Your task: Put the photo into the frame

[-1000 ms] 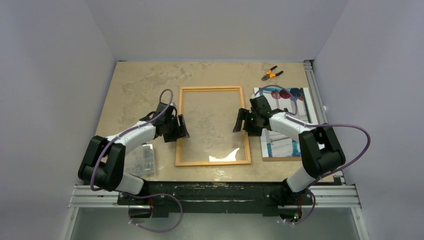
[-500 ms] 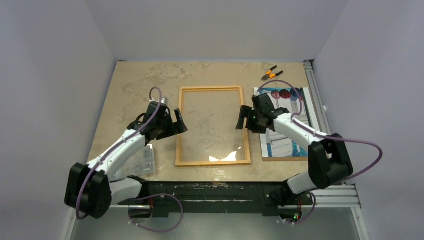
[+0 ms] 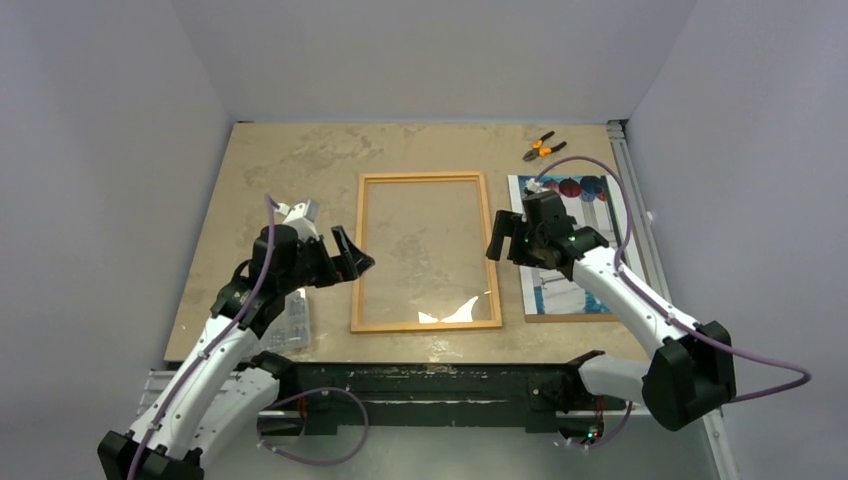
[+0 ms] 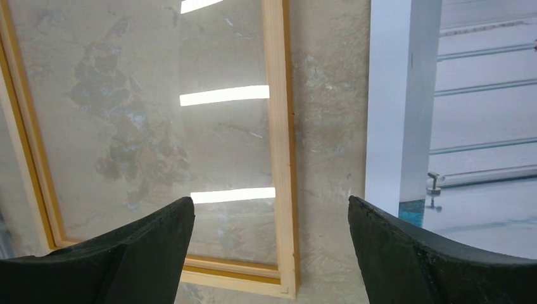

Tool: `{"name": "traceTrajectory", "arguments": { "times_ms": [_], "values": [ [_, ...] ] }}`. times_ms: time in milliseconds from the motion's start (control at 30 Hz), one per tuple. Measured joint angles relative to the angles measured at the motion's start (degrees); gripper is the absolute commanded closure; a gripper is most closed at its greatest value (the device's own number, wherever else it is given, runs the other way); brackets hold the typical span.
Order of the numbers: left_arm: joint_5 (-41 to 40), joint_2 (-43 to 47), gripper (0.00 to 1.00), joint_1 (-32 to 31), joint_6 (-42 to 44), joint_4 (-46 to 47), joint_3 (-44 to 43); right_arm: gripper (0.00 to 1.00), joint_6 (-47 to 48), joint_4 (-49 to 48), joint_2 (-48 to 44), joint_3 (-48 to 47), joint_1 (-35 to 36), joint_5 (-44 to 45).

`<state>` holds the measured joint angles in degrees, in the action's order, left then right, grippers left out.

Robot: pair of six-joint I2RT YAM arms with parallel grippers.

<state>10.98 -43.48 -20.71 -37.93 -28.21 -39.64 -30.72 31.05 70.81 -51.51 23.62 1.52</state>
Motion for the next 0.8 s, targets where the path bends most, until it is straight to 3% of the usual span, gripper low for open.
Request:
{"name": "traceTrajectory", "arguments": {
  "times_ms": [433,633,800],
  "values": [
    [14.67,3.23,0.00,-1.68,-7.08,7.74,7.56,0.05,0.26,6.36,-4.81,3.28,-1.90,5.86],
    [13.64,-2.34,0.00,-11.02,-8.76,11.47,6.73,0.05,-0.04,8.46,-4.35,3.26,-2.16,11.08],
    [11.08,-10.14,0.00,-16.81,-9.44,12.46,3.85,0.08,0.17,11.43,2.80,0.07,-2.16,15.89]
  ]
}}
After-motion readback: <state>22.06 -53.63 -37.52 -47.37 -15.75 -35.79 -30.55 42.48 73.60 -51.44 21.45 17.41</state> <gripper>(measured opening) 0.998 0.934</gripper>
